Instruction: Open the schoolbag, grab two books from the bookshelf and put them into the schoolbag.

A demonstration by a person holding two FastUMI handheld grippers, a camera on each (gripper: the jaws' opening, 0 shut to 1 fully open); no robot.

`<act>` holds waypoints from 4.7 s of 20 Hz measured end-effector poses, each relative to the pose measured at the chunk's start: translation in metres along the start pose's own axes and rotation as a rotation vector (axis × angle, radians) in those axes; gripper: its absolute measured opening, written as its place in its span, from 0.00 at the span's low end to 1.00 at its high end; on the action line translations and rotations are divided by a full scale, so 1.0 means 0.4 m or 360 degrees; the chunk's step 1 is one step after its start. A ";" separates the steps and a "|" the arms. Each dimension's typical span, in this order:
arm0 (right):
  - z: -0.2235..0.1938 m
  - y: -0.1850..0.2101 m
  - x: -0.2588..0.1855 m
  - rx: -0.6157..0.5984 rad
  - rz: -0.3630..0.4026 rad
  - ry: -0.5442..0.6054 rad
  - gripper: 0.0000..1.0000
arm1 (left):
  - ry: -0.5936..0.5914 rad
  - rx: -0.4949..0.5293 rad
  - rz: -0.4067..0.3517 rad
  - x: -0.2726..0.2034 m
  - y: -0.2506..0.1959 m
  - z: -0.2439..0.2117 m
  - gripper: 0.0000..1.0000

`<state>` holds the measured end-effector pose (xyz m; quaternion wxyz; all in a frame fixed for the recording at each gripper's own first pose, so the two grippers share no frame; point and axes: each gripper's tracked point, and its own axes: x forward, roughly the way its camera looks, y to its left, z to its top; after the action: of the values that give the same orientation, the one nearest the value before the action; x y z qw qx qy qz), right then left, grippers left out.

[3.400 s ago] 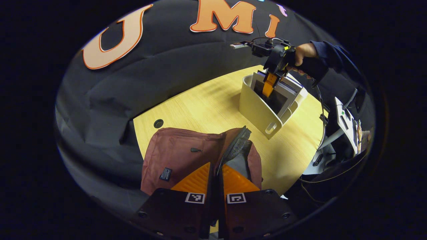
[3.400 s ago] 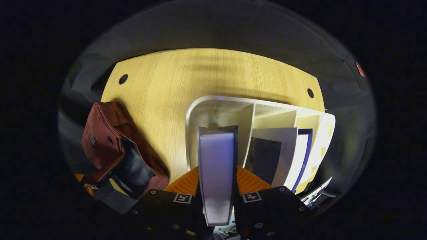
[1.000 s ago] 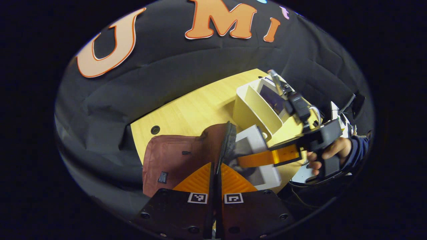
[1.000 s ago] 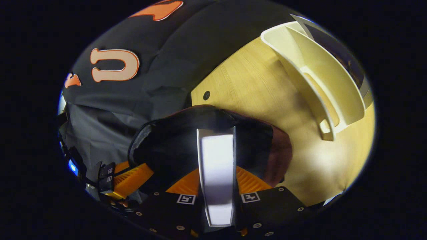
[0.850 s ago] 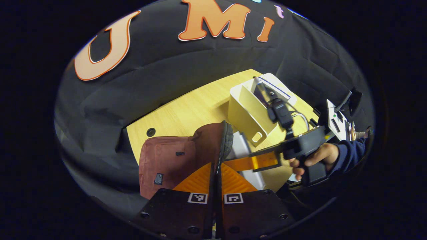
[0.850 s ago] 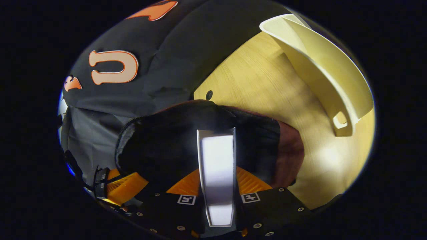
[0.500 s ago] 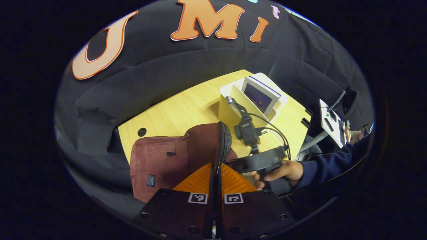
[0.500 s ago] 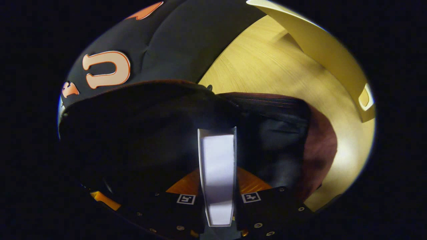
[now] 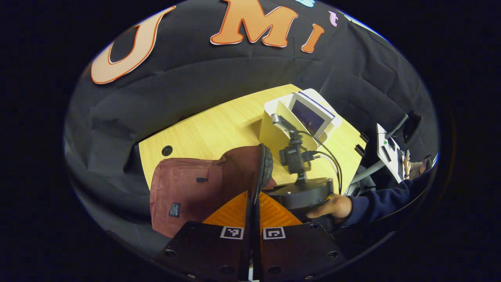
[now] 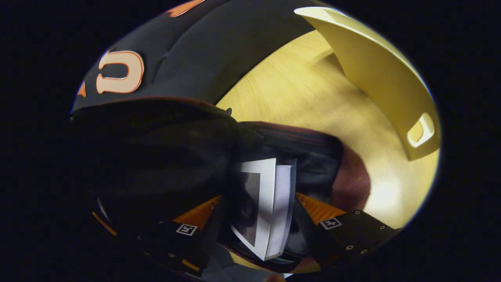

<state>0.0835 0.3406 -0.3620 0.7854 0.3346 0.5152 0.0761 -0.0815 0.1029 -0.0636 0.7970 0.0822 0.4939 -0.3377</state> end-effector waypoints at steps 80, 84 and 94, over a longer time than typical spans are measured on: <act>0.138 0.028 -0.474 -0.0066 -0.0164 0.0200 0.38 | -0.0078 -0.0221 -0.0115 0.001 0.065 -0.015 0.04; 0.090 0.049 -0.373 0.0090 -0.0015 0.0198 0.38 | -0.0116 -0.0259 -0.0114 -0.043 0.087 0.001 0.04; -0.010 0.115 -0.130 0.0280 0.0199 0.0107 0.38 | -0.0113 -0.0148 -0.0138 -0.071 0.040 0.035 0.04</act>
<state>0.0666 0.3534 -0.2960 0.7291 0.4309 0.5240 0.0906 -0.0695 0.1214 -0.0359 0.8016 0.0115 0.4835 -0.3514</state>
